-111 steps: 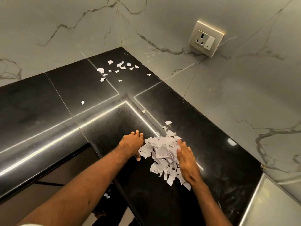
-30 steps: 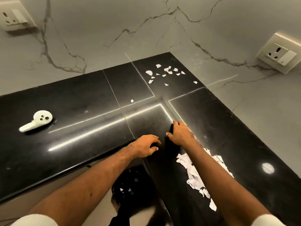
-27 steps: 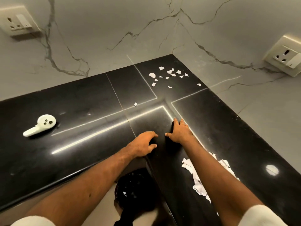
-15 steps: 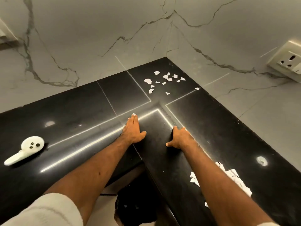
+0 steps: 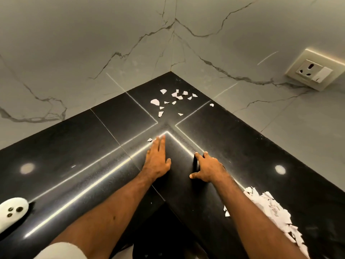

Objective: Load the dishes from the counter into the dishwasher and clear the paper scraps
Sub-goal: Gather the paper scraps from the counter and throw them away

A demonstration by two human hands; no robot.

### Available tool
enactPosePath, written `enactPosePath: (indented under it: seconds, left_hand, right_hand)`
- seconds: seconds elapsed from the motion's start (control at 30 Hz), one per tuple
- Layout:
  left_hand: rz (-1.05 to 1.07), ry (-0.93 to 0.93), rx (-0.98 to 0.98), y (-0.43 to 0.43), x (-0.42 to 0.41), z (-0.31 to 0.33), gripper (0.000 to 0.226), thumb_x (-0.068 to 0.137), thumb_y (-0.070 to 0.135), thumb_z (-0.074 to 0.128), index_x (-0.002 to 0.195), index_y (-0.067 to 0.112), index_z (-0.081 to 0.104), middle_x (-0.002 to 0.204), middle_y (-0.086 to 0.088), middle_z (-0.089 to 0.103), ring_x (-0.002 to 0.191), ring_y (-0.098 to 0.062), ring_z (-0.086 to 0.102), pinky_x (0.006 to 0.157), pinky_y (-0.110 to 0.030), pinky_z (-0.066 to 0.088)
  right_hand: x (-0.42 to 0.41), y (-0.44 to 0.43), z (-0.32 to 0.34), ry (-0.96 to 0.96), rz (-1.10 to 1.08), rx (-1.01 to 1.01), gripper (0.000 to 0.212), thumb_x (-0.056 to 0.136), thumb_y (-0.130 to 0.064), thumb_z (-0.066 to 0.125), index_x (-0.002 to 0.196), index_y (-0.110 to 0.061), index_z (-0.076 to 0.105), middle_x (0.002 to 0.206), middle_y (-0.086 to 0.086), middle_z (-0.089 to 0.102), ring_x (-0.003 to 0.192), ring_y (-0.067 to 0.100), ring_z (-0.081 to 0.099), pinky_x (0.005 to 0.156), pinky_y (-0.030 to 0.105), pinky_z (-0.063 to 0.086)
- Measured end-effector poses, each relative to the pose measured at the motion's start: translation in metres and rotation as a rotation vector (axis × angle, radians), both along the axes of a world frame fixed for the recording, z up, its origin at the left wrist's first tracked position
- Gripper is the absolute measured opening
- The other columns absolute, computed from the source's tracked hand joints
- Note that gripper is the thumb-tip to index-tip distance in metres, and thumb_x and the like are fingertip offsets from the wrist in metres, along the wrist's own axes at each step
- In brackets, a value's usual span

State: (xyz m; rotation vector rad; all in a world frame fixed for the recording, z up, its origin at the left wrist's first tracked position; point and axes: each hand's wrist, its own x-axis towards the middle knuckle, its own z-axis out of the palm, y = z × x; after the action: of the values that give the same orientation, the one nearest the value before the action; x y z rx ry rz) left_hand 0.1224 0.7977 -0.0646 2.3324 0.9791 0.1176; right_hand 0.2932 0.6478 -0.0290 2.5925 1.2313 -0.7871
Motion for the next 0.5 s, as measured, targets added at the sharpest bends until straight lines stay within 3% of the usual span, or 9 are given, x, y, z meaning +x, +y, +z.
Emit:
enactPosePath:
  seconds: [0.07,0.13,0.23,0.3,0.4,0.5]
  left_hand:
    - [0.092,0.080,0.033,0.018,-0.004,-0.002,0.111,0.091,0.050,0.065,0.161,0.016,-0.014,0.170,-0.007,-0.013,0.157,-0.027,-0.008,0.126,-0.047,0.005]
    - [0.090,0.165,0.000,0.034,-0.007,-0.002,0.112,0.090,0.058,0.063,0.162,0.011,-0.009,0.171,-0.007,-0.007,0.158,-0.026,-0.004,0.125,-0.044,0.004]
    - [-0.142,0.058,-0.201,0.042,-0.009,0.005,0.096,0.092,0.029,0.064,0.164,0.025,0.000,0.163,0.006,0.035,0.154,-0.019,0.024,0.121,-0.029,0.020]
    - [-0.280,-0.009,-0.300,0.031,-0.006,0.011,0.105,0.086,0.009,0.056,0.160,0.043,-0.010,0.150,0.020,0.051,0.148,-0.006,0.033,0.118,-0.024,0.028]
    - [-0.207,-0.062,-0.354,0.017,-0.002,0.008,0.109,0.082,0.007,0.054,0.158,0.045,-0.014,0.164,0.011,0.031,0.147,-0.013,0.037,0.111,-0.022,0.037]
    - [-0.275,0.036,-0.292,0.018,-0.002,-0.003,0.103,0.083,0.019,0.056,0.161,0.031,-0.009,0.171,-0.001,0.003,0.158,-0.017,0.002,0.125,-0.028,0.010]
  right_hand:
    - [-0.001,-0.004,-0.002,-0.004,0.008,0.003,0.110,0.081,-0.067,0.074,0.164,-0.034,0.009,0.172,0.007,0.007,0.150,0.040,0.030,0.110,0.057,0.045]
    - [-0.002,-0.004,-0.003,-0.002,0.003,0.002,0.111,0.081,-0.066,0.075,0.164,-0.035,0.008,0.172,0.007,0.007,0.150,0.040,0.029,0.111,0.058,0.044]
    - [-0.003,0.003,0.000,0.007,-0.021,-0.003,0.110,0.076,-0.063,0.081,0.161,-0.034,0.017,0.169,0.009,0.016,0.145,0.041,0.037,0.106,0.058,0.048]
    - [-0.002,0.005,0.001,0.003,-0.029,0.004,0.108,0.073,-0.061,0.083,0.159,-0.034,0.022,0.167,0.009,0.021,0.142,0.041,0.040,0.103,0.057,0.050]
    - [-0.001,0.002,-0.001,0.002,-0.023,0.014,0.110,0.075,-0.063,0.081,0.161,-0.035,0.018,0.168,0.008,0.018,0.144,0.041,0.038,0.104,0.058,0.049]
    - [-0.001,-0.003,-0.003,0.012,-0.029,0.011,0.110,0.079,-0.064,0.077,0.163,-0.036,0.012,0.172,0.006,0.008,0.151,0.040,0.029,0.109,0.058,0.045]
